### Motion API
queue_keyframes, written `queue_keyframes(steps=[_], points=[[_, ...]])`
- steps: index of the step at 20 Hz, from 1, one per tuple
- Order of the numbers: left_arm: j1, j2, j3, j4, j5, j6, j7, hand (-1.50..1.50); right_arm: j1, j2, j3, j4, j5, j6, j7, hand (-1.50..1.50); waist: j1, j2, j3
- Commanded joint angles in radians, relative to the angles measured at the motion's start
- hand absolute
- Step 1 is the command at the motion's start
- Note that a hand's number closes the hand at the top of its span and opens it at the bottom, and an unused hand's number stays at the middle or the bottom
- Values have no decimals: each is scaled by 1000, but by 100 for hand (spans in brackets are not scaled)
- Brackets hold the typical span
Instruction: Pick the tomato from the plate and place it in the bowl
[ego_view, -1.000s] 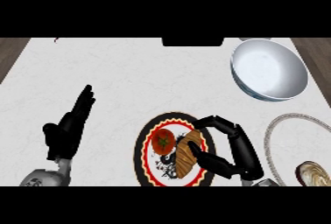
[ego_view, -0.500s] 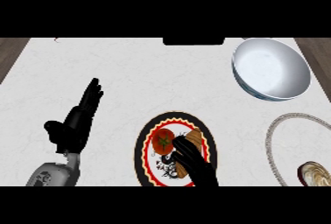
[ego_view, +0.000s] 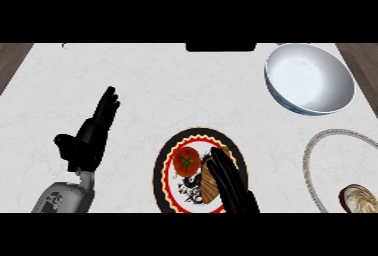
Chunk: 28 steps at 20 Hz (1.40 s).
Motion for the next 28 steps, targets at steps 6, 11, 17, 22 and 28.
queue_keyframes(steps=[6,11,17,22,28], points=[[1,-6,22,0,3,-30,2,0,-94,47,-9,16,137,240,425,-150,9,2,1],[-16,-17,43,26,-5,-51,-22,0,-116,38,-25,-24,144,359,555,-150,2,2,1],[-36,-61,54,13,-56,-45,40,0,-169,47,-22,123,64,307,473,-150,6,2,2],[22,-62,65,-29,-72,-67,28,0,-85,47,-56,170,2,243,278,-150,7,1,2],[32,-74,85,-31,-75,-107,13,0,-40,13,-65,71,-82,305,205,-150,6,1,2]])
